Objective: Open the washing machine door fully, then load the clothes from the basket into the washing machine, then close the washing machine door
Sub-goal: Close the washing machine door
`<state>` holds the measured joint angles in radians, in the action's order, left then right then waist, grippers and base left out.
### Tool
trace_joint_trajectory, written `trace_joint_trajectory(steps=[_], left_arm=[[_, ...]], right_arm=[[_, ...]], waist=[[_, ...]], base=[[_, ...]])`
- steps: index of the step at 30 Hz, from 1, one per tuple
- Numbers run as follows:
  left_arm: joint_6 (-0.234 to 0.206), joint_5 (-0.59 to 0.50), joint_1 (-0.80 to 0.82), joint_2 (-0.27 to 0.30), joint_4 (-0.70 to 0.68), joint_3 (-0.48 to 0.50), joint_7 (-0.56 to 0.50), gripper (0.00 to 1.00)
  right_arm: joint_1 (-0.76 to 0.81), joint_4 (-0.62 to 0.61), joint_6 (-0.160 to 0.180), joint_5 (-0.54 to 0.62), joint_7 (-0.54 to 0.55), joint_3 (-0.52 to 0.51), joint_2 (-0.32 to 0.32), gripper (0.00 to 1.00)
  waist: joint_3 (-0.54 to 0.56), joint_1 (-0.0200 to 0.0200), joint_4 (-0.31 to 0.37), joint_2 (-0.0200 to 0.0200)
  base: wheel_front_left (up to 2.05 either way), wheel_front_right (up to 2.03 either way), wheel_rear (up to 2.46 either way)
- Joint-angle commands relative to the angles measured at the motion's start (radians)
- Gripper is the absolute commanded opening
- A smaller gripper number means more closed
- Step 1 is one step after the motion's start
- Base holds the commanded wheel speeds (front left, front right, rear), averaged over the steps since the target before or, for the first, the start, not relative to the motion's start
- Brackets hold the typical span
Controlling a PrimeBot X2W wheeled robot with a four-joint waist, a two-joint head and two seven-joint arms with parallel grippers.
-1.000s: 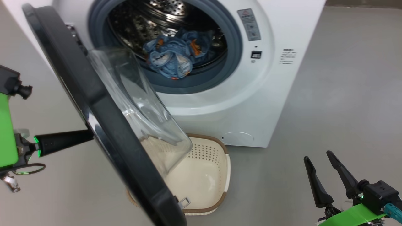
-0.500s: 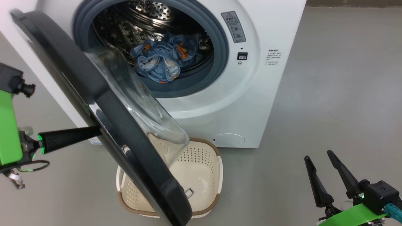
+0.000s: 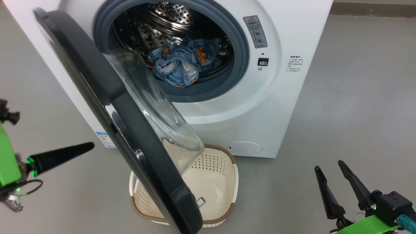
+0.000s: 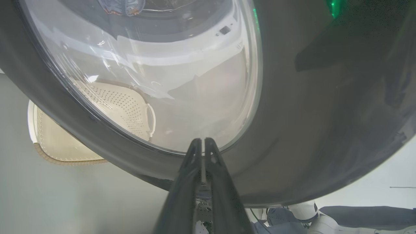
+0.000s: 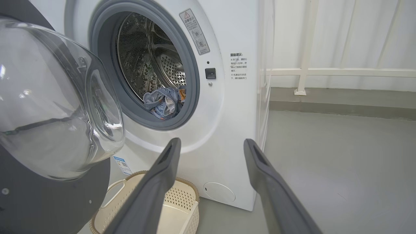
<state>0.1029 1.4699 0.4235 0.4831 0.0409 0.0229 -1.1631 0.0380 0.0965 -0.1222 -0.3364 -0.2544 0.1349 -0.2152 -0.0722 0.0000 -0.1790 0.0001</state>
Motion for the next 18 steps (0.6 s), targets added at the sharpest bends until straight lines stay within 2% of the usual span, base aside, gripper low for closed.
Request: trace_joint_trajectory(steps=[1,3,4,5,6,13,18], left_arm=[[0.011,-0.013,0.009,0.05,-0.002,0.06,0.019,0.24],[0.017,-0.027,-0.011,0.045,0.012,0.068,0.047,0.45],[0.019,-0.033,-0.022,0.042,0.021,0.072,0.062,0.64],[0.021,-0.039,-0.033,0.039,0.03,0.076,0.076,0.88],[0.023,-0.043,-0.044,0.037,0.038,0.079,0.087,0.99],[0.027,-0.069,-0.101,0.013,0.082,0.095,0.194,1.0],[0.028,-0.11,-0.138,0.001,0.105,0.083,0.323,1.0]], right_arm=[[-0.002,-0.026,-0.008,-0.002,-0.007,0.021,-0.01,1.0],[0.0,-0.027,-0.008,-0.002,-0.007,0.021,-0.011,1.0],[0.001,-0.027,-0.008,-0.002,-0.007,0.021,-0.011,1.0],[0.002,-0.027,-0.008,-0.002,-0.007,0.021,-0.011,1.0],[0.002,-0.028,-0.008,-0.002,-0.007,0.021,-0.011,1.0],[0.004,-0.031,-0.008,-0.002,-0.007,0.018,-0.015,1.0],[-0.002,-0.031,-0.008,-0.002,-0.007,0.02,-0.016,1.0]], waist=[[0.0,0.0,-0.003,-0.0001],[0.001,0.0,-0.007,-0.0001],[0.002,0.0,-0.008,-0.0001],[0.001,0.0,-0.009,-0.0001],[0.002,0.0,-0.01,-0.0001],[-0.004,0.0,-0.016,-0.0001],[-0.011,0.0,-0.014,-0.0001]], base=[[0.0,0.0,0.0],[0.0,0.0,0.0],[0.0,0.0,0.0],[0.0,0.0,0.0],[0.0,0.0,0.0],[0.0,0.0,0.0],[0.0,0.0,0.0]])
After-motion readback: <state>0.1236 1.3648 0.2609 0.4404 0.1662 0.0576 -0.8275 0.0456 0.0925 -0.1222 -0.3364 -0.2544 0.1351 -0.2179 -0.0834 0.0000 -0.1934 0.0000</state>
